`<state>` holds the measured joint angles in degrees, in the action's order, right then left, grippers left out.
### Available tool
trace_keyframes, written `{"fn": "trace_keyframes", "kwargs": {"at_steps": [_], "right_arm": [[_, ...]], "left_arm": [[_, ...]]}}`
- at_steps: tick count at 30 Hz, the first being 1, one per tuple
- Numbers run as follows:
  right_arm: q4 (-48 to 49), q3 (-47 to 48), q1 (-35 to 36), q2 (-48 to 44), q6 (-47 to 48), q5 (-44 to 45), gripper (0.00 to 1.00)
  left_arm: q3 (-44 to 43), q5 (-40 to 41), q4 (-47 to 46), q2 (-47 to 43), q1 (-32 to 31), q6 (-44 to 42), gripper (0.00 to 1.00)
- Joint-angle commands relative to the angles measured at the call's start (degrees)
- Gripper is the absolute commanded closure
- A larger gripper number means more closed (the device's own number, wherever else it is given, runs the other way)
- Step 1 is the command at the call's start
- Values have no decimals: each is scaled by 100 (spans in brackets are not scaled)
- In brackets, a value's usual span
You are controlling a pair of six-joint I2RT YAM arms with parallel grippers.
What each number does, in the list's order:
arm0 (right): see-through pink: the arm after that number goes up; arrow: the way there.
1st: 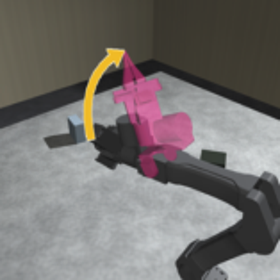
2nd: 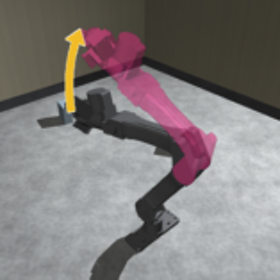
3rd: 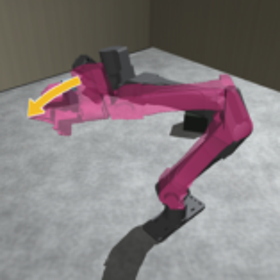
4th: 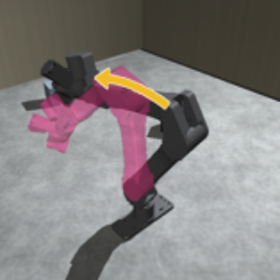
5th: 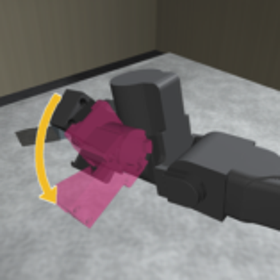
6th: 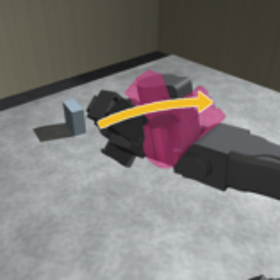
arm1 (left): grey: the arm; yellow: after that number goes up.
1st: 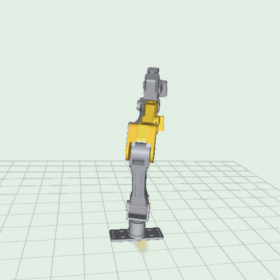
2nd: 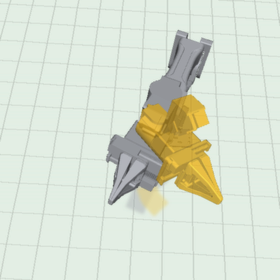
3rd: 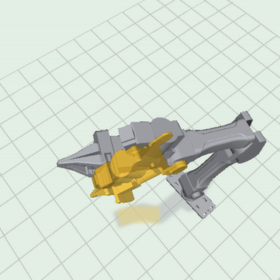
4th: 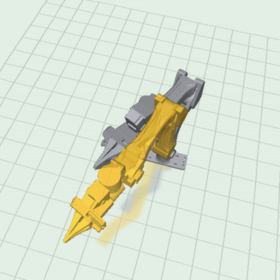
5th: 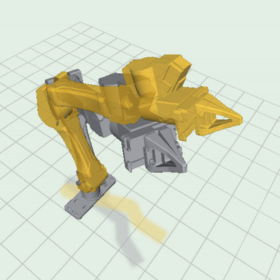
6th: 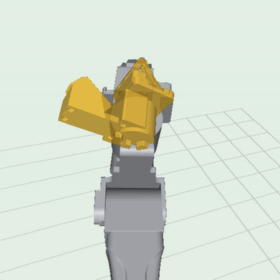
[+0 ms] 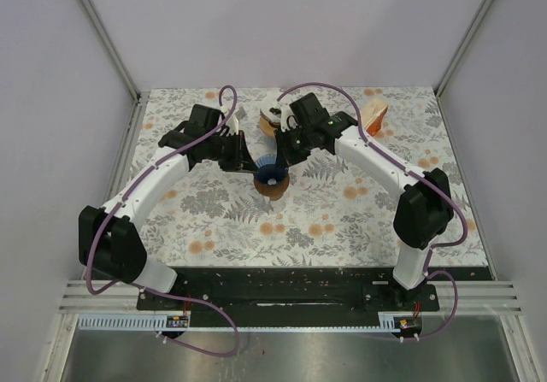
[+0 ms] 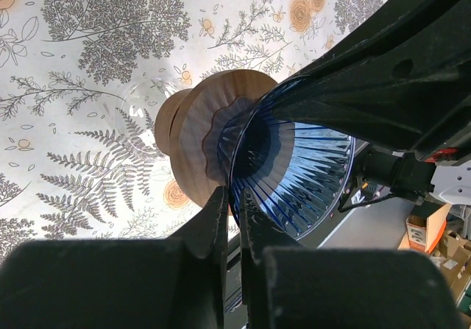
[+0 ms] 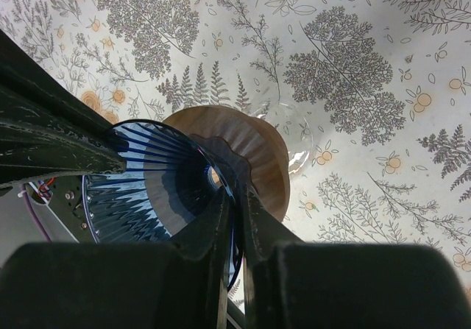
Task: Place the coffee filter in the dripper
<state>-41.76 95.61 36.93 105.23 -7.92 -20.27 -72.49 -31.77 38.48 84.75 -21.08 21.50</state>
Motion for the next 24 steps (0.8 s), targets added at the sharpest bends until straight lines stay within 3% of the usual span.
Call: {"fn": "trace_keyframes", "kwargs": {"at_steps": [1, 12, 18, 24], "right_arm": [[80, -412, 7, 235, 379, 67, 100], [28, -395, 16, 147, 406, 120, 98], [-131, 115, 16, 42, 300, -29, 74], [-333, 633, 7, 24, 309, -82, 58]], "left_arm": [[455, 408, 327, 322, -19, -594, 100], [131, 286, 414, 393, -19, -673, 100], [-555, 180, 590, 341, -28, -699, 77], [-898, 241, 740, 340, -19, -761, 69]]}}
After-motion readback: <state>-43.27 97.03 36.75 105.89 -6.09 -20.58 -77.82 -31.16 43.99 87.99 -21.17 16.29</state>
